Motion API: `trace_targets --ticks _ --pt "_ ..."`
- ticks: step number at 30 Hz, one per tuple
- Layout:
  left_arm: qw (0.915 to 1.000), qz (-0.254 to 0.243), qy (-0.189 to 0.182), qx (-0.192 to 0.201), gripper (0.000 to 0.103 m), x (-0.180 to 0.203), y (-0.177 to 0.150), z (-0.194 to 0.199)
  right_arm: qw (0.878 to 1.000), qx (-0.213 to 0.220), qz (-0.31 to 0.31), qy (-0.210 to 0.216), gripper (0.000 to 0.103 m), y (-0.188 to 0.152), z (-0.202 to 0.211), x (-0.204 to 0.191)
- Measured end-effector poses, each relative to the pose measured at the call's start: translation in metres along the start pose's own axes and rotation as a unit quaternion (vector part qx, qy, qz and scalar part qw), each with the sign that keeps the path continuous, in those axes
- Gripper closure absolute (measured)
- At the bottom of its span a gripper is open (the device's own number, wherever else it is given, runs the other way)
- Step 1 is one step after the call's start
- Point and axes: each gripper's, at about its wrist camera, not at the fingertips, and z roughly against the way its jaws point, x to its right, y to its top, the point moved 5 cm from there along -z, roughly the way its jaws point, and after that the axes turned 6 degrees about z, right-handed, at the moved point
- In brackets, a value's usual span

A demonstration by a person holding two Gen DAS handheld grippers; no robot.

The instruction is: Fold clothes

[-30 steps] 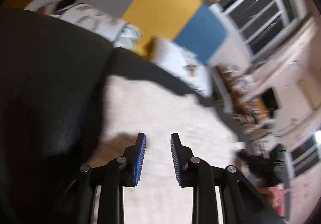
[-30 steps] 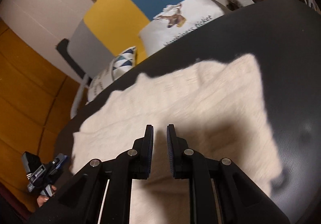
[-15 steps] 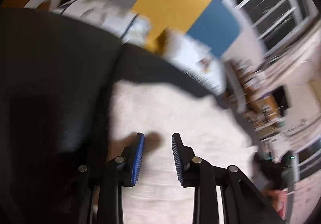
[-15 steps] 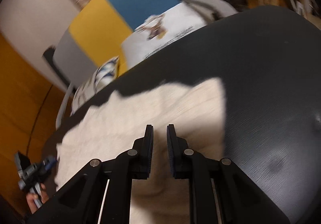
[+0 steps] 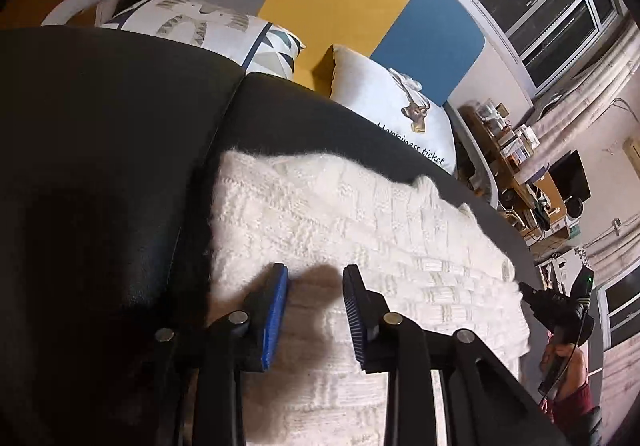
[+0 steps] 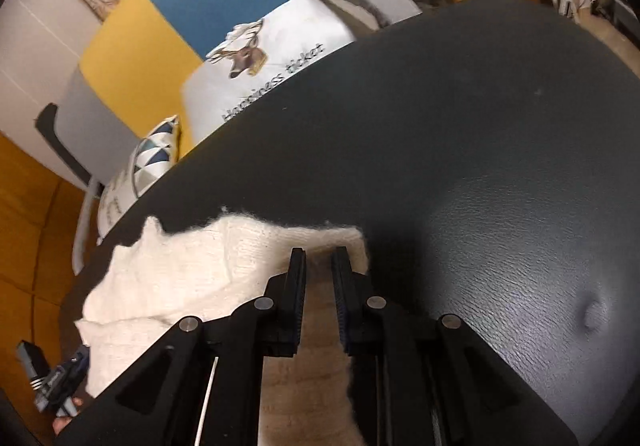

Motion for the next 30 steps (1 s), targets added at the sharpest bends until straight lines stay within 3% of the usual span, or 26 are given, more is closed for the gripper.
trace_targets --ticks 4,8,10,13,15,16,18,20,22,25,30 --pt "0.9995 0.009 -0.027 0.014 0.075 0.008 -0.003 0.018 0.999 0.027 0.016 0.042 0.088 -0.013 0.037 -0.008" --pt "0.999 -0.034 -0.024 0.017 0.074 0.022 -0.022 0.026 0.994 0.016 0.067 0.08 0.088 -0.044 0.062 -0.028" --pt "0.9993 -0.037 -0.009 -0.001 0.075 0.017 -0.031 0.015 0.994 -0.006 0.096 0.059 0.088 -0.06 0.061 -0.036" --pt "0.999 -0.044 0.002 -0.004 0.075 0.014 -0.034 0.008 0.99 -0.061 0.126 -0.009 0.088 -0.083 0.041 -0.033" --pt "0.9998 -0.018 0.001 -0.008 0.074 0.016 -0.032 0.019 0.992 -0.052 0.116 -0.013 0.088 -0.086 0.042 -0.031" --pt "0.9999 -0.003 -0.012 -0.005 0.074 0.017 -0.032 0.029 0.994 -0.045 0.102 -0.006 0.088 -0.086 0.049 -0.031" --pt "0.9976 0.013 -0.067 0.01 0.07 0.02 -0.039 0.064 0.995 -0.016 0.085 0.047 0.088 -0.09 0.076 -0.038" --pt "0.9951 0.008 -0.098 0.011 0.067 0.018 -0.051 0.091 0.991 0.004 0.087 0.101 0.072 -0.105 0.108 -0.047" --pt "0.9927 0.0 -0.121 -0.008 0.064 0.008 -0.078 0.121 0.985 0.006 0.087 0.146 0.033 -0.129 0.137 -0.048" --pt "0.9911 -0.024 -0.128 -0.03 0.064 -0.02 -0.126 0.157 0.978 -0.029 0.077 0.193 0.03 -0.174 0.17 -0.029" --pt "0.9915 -0.048 -0.109 -0.052 0.064 -0.064 -0.188 0.189 0.982 -0.078 0.061 0.163 0.03 -0.24 0.195 0.025"
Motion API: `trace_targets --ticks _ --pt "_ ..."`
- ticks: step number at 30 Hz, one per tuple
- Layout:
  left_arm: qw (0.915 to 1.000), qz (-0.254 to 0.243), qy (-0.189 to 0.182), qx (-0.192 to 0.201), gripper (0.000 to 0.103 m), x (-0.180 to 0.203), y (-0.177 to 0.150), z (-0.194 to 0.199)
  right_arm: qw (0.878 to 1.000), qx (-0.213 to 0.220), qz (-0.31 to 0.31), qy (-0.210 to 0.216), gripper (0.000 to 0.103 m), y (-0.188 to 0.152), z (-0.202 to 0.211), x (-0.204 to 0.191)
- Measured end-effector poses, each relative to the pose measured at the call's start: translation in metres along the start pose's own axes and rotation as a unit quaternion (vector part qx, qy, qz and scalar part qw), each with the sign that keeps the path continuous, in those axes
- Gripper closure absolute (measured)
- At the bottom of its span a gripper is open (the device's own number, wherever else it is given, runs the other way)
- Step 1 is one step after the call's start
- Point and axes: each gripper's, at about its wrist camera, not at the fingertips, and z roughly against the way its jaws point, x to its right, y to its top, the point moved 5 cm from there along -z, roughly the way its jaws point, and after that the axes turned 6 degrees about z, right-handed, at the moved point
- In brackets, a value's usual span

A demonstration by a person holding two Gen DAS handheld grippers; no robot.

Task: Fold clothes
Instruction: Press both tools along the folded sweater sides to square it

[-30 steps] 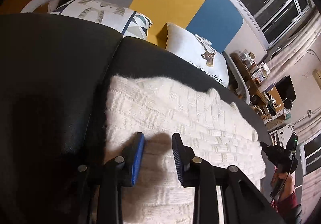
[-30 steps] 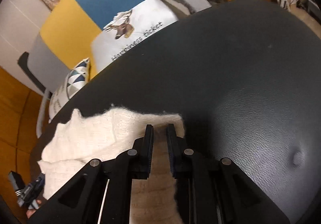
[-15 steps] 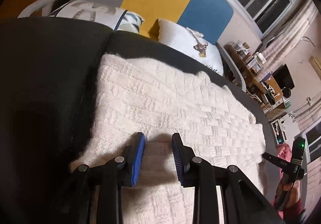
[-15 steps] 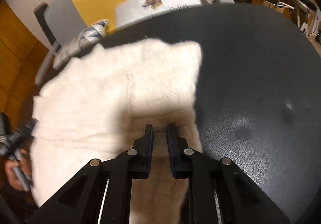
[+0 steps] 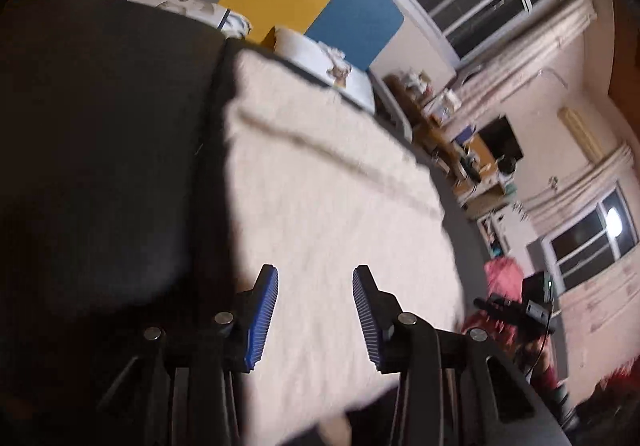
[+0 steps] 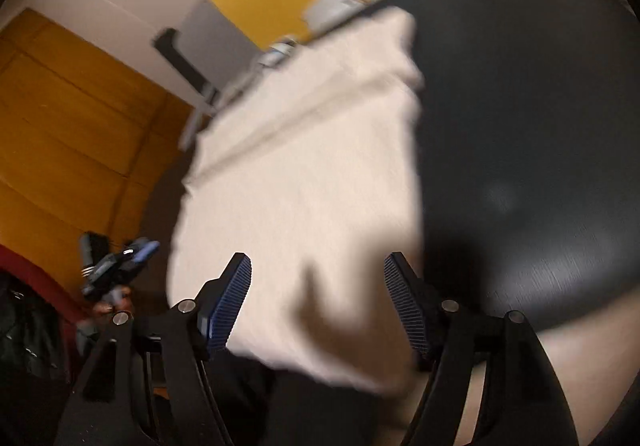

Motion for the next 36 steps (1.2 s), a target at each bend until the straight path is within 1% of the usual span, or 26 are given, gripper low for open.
trace_targets --ticks 2,6,8,11,13,15,17,20,21,23,24,27,30,31,32,33,34,36 --pt "1.0 0.003 0.002 -0.004 0.063 -0.007 -0.016 0.008 1.0 0.016 -0.024 -0.003 0.03 -0.017 0.009 0.019" --pt "0.9998 0.017 0.007 -0.012 0.063 -0.023 -0.046 0.014 0.997 0.053 -0.057 0.005 0.031 -0.017 0.009 0.039" --pt "0.9995 0.021 0.004 -0.024 0.062 -0.028 -0.062 0.012 0.995 0.065 -0.067 0.016 0.03 -0.016 0.007 0.045" --pt "0.9989 0.021 0.003 -0.041 0.059 -0.035 -0.087 0.008 0.994 0.069 -0.062 0.048 0.029 -0.017 0.007 0.043" --pt "0.9986 0.017 0.002 -0.05 0.058 -0.038 -0.097 0.006 0.994 0.046 -0.058 0.083 0.029 -0.021 -0.006 0.031" --pt "0.9986 0.015 0.0 -0.05 0.055 -0.04 -0.103 0.003 0.993 0.036 -0.048 0.098 0.029 -0.024 -0.016 0.022" --pt "0.9986 0.013 -0.006 -0.05 0.054 -0.041 -0.105 0.002 0.992 0.034 -0.043 0.112 0.029 -0.025 -0.023 0.017" --pt "0.9992 -0.003 0.022 -0.034 0.053 -0.046 -0.104 0.006 0.989 0.041 -0.052 0.134 0.029 -0.023 -0.022 0.014" --pt "0.9994 -0.005 0.016 -0.032 0.053 -0.047 -0.104 0.009 0.989 0.038 -0.051 0.134 0.029 -0.018 -0.028 0.012" --pt "0.9991 -0.006 -0.004 -0.041 0.053 -0.049 -0.105 0.009 0.987 0.028 -0.05 0.151 0.029 -0.018 -0.031 0.009" --pt "0.9988 -0.007 -0.007 -0.047 0.053 -0.049 -0.105 0.006 0.986 0.023 -0.049 0.16 0.029 -0.019 -0.032 0.007" --pt "0.9983 -0.008 -0.004 -0.057 0.053 -0.05 -0.103 -0.012 0.981 0.008 -0.049 0.189 0.029 -0.022 -0.043 0.003" --pt "0.9966 0.005 -0.008 -0.081 0.053 -0.051 -0.103 -0.033 0.977 0.001 -0.052 0.207 0.03 -0.023 -0.046 0.004" --pt "0.996 0.007 -0.009 -0.089 0.053 -0.051 -0.104 -0.039 0.976 0.001 -0.055 0.213 0.032 -0.023 -0.046 0.006" --pt "0.995 0.014 -0.003 -0.099 0.055 -0.051 -0.105 -0.045 0.974 0.0 -0.058 0.218 0.032 -0.023 -0.047 0.007" --pt "0.9938 0.022 0.004 -0.109 0.06 -0.051 -0.107 -0.051 0.973 -0.001 -0.061 0.224 0.031 -0.023 -0.047 0.009" --pt "0.9939 0.02 -0.001 -0.109 0.066 -0.047 -0.108 -0.051 0.971 -0.002 -0.064 0.23 0.031 -0.023 -0.047 0.011" --pt "0.9945 0.012 -0.015 -0.103 0.083 -0.04 -0.109 -0.048 0.971 -0.01 -0.071 0.228 0.031 -0.022 -0.043 0.014"
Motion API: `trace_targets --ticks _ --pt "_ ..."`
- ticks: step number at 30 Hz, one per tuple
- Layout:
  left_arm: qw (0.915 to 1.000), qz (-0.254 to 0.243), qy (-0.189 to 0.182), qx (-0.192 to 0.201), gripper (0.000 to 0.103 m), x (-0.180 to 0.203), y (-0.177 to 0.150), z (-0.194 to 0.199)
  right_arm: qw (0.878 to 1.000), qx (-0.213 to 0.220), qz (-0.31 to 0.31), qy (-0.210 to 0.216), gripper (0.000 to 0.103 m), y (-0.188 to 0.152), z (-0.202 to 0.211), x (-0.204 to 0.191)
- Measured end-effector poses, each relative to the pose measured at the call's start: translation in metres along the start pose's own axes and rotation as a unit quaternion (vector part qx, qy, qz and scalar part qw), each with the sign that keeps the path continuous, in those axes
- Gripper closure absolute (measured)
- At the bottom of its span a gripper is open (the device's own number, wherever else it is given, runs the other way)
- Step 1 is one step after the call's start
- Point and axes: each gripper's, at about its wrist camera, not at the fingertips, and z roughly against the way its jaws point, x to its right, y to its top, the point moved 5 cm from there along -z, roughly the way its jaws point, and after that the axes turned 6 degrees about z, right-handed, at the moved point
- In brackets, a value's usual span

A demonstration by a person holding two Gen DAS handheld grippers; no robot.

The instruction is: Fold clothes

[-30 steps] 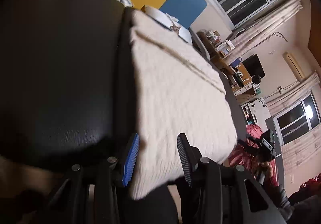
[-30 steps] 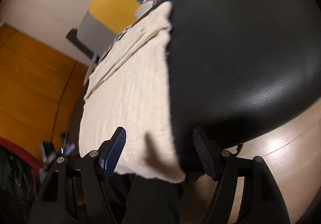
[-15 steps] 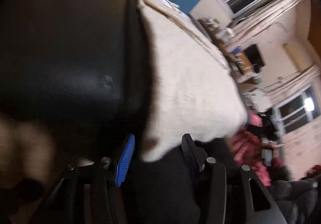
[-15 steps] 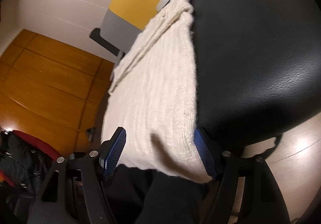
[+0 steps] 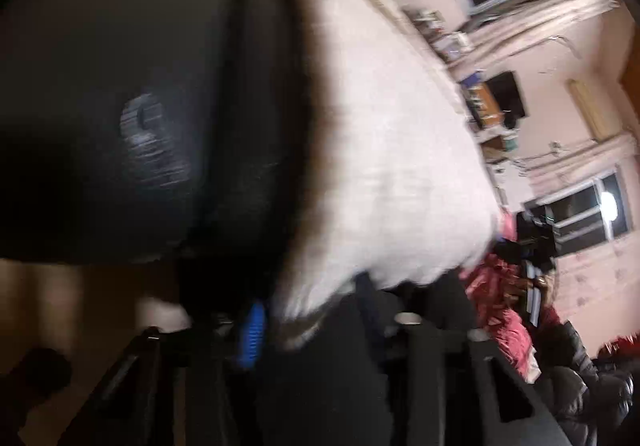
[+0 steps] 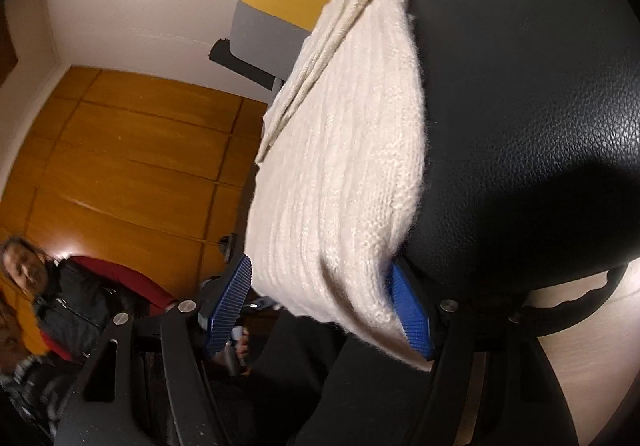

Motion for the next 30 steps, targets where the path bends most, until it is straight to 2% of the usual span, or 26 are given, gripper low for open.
trace_targets --ticks 1,3,5,6,7,8,9,11,13,15,17,20,23,28,30 --pt "1.0 -0.005 -0.006 0.002 0.085 0.004 -0.001 0.001 1.0 -0.006 0.012 -0.011 0.031 0.0 -0.002 -0.003" --pt "0.9997 -0.014 -0.019 0.007 0.096 0.011 -0.003 0.004 0.999 -0.02 0.033 -0.032 0.031 0.001 -0.004 -0.008" --pt "0.9992 -0.015 -0.028 0.023 0.096 0.015 -0.002 0.011 0.997 -0.034 0.039 -0.049 0.033 0.001 -0.004 -0.01" --pt "0.9987 -0.013 -0.037 0.034 0.097 0.018 -0.001 0.016 0.996 -0.037 0.044 -0.064 0.048 -0.001 -0.004 -0.011" --pt "0.9979 -0.011 -0.049 0.041 0.097 0.022 0.0 0.021 0.995 -0.039 0.049 -0.081 0.072 -0.003 -0.003 -0.011" --pt "0.9969 -0.01 -0.063 0.047 0.097 0.026 0.001 0.025 0.993 -0.042 0.053 -0.098 0.085 -0.005 -0.003 -0.011" --pt "0.9956 -0.009 -0.076 0.054 0.097 0.03 0.002 0.03 0.991 -0.044 0.058 -0.114 0.089 -0.008 -0.002 -0.011" --pt "0.9936 -0.006 -0.095 0.061 0.097 0.037 0.006 0.036 0.986 -0.048 0.067 -0.148 0.089 -0.012 0.0 -0.011" --pt "0.9905 -0.007 -0.119 0.069 0.097 0.047 0.014 0.042 0.985 -0.043 0.078 -0.15 0.089 -0.012 -0.002 -0.019" --pt "0.984 -0.011 -0.157 0.083 0.097 0.063 0.022 0.053 0.986 -0.029 0.085 -0.139 0.089 -0.011 0.0 -0.03" --pt "0.9775 -0.018 -0.184 0.101 0.097 0.077 0.033 0.065 0.99 -0.006 0.096 -0.105 0.089 -0.004 0.004 -0.044" --pt "0.9665 -0.031 -0.221 0.127 0.097 0.1 0.061 0.082 0.992 0.022 0.111 -0.06 0.089 0.011 0.009 -0.065" --pt "0.9535 -0.042 -0.256 0.154 0.097 0.124 0.099 0.091 0.992 0.04 0.112 -0.036 0.089 0.028 0.01 -0.075" --pt "0.9345 -0.046 -0.298 0.189 0.097 0.14 0.164 0.108 0.991 0.065 0.115 -0.014 0.089 0.07 -0.003 -0.098" --pt "0.9318 -0.049 -0.3 0.199 0.097 0.145 0.189 0.106 0.99 0.075 0.115 -0.014 0.089 0.093 -0.006 -0.106"
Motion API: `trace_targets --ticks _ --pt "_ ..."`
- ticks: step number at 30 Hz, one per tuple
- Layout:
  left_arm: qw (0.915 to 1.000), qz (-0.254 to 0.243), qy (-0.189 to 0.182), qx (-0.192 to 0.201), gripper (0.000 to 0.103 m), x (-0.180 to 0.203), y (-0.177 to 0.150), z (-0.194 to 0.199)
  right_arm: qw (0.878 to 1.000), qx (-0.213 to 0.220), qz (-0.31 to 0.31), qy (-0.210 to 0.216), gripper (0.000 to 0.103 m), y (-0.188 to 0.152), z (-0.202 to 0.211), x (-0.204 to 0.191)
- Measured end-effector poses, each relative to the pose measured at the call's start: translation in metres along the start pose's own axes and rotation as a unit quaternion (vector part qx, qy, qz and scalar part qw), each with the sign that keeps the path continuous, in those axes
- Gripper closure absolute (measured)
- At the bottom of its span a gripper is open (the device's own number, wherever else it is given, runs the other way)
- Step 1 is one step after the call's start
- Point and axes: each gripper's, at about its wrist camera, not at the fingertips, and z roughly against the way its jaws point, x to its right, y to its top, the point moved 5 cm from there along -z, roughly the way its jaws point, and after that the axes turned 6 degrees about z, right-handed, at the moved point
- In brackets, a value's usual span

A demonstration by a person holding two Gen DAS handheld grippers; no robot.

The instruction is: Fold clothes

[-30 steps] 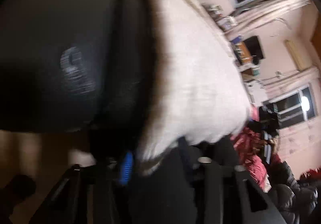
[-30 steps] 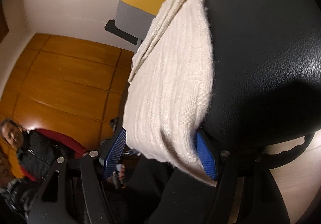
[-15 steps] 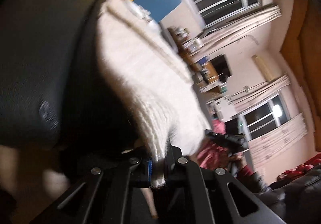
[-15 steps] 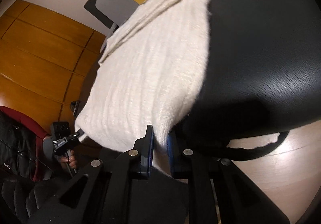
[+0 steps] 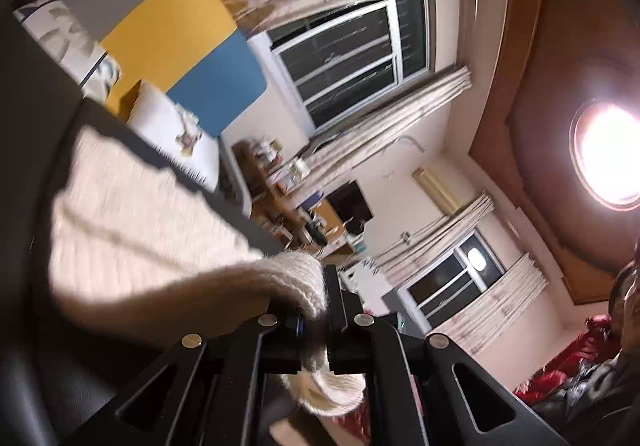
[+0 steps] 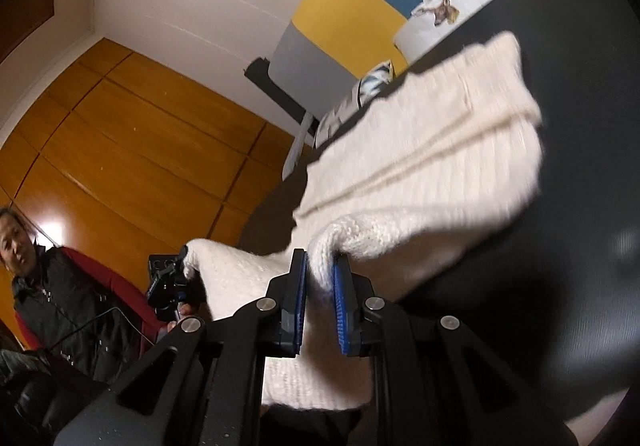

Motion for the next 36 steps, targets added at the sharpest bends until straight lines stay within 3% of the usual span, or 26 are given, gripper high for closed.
trace_targets --ticks 6,9,13,18,20,22,23,24,25,31,36 --pt "0.9996 -0.012 -0.002 0.027 0.097 -0.022 0.067 -0.041 0.999 0.032 -0.006 -0.01 0.089 0.069 -0.024 0.023" --pt "0.9994 -0.008 0.014 0.031 0.097 -0.045 0.094 -0.065 0.999 0.046 -0.018 -0.02 0.089 0.097 -0.04 0.046" --pt "0.9979 0.011 0.061 0.019 0.097 -0.091 0.12 -0.104 0.996 0.043 -0.061 -0.058 0.089 0.12 -0.066 0.095" --pt "0.9905 0.042 0.131 0.002 0.097 -0.152 0.128 -0.144 0.989 0.026 -0.11 -0.093 0.089 0.124 -0.089 0.142" --pt "0.986 0.074 0.149 0.01 0.097 -0.178 0.13 -0.149 0.987 0.035 -0.133 -0.084 0.089 0.125 -0.087 0.15" --pt "0.981 0.116 0.155 0.004 0.096 -0.201 0.127 -0.153 0.983 0.051 -0.171 -0.053 0.078 0.124 -0.084 0.159" --pt "0.9782 0.129 0.163 0.004 0.088 -0.208 0.124 -0.153 0.981 0.055 -0.185 -0.034 0.068 0.123 -0.085 0.162" --pt "0.9753 0.14 0.171 0.004 0.085 -0.214 0.12 -0.152 0.981 0.05 -0.187 -0.025 0.047 0.121 -0.086 0.161" --pt "0.9752 0.143 0.169 0.007 0.085 -0.215 0.118 -0.15 0.982 0.043 -0.184 -0.018 0.041 0.118 -0.087 0.158" --pt "0.9782 0.133 0.157 0.023 0.081 -0.205 0.113 -0.137 0.986 0.01 -0.163 0.017 0.021 0.103 -0.081 0.133" --pt "0.9787 0.107 0.175 0.012 0.08 -0.194 0.11 -0.14 0.986 -0.02 -0.157 0.053 0.019 0.097 -0.097 0.12"
